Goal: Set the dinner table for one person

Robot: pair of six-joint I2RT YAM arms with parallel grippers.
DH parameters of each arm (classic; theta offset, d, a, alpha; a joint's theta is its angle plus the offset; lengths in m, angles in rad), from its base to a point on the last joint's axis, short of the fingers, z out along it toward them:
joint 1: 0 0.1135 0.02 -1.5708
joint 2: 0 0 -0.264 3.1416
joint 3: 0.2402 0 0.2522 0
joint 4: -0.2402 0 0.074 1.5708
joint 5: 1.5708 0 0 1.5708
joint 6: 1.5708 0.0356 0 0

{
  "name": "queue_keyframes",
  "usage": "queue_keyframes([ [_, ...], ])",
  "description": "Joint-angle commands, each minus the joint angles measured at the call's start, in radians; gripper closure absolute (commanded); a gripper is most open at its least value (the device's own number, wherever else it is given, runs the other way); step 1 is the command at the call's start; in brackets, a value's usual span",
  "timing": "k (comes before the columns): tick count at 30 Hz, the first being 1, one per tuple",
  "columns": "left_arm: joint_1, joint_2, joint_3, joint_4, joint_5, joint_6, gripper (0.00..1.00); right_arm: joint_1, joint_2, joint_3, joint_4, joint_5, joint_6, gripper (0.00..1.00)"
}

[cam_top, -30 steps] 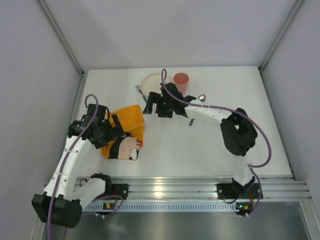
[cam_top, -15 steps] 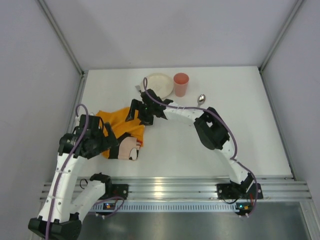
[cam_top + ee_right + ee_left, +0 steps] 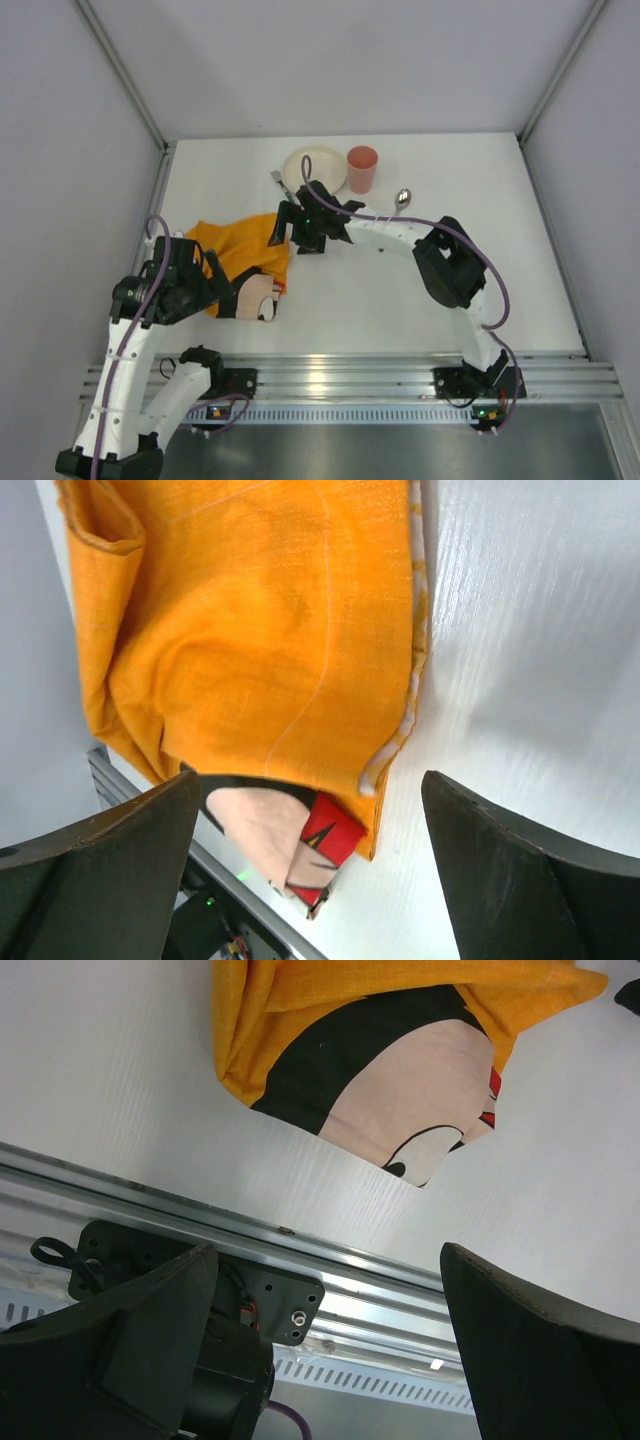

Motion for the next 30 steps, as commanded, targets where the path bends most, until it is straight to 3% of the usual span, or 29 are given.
queue_keyframes([
  [1,-0.001,-0.012,0.021,-0.026,0.013,0.008,0.02,-0.01,-0.091,-0.042,0.082,0.047,-0.013,0.08],
  [7,-0.001,-0.006,0.012,-0.023,0.023,0.006,0.02,-0.002,0.063,0.067,0.067,0.039,-0.004,0.09],
  [13,-0.001,-0.008,0.018,-0.04,0.026,0.008,0.02,-0.001,0.225,0.304,0.001,0.062,0.002,0.11],
  [18,-0.001,-0.023,0.02,-0.049,0.031,0.008,0.02,0.004,0.323,0.42,-0.015,0.048,0.019,0.19],
  [21,-0.003,-0.031,0.02,-0.055,0.031,0.008,0.02,0.015,0.36,0.472,-0.01,0.037,0.018,0.31],
  [22,-0.003,-0.029,0.021,-0.055,0.031,0.008,0.02,0.018,0.376,0.489,-0.004,0.025,0.019,0.43],
  [24,-0.003,-0.028,0.018,-0.055,0.028,0.006,0.02,0.025,0.39,0.501,0.011,0.004,0.024,0.59],
  [25,-0.001,-0.026,0.018,-0.054,0.028,0.005,0.02,0.028,0.394,0.509,0.014,-0.002,0.025,0.73],
  [28,-0.001,-0.009,0.012,-0.044,0.028,-0.001,0.02,0.033,0.395,0.506,0.022,-0.025,0.022,0.93],
  [30,-0.001,0.001,0.012,-0.032,0.031,-0.006,0.02,0.036,0.366,0.497,0.023,-0.03,-0.001,0.98],
])
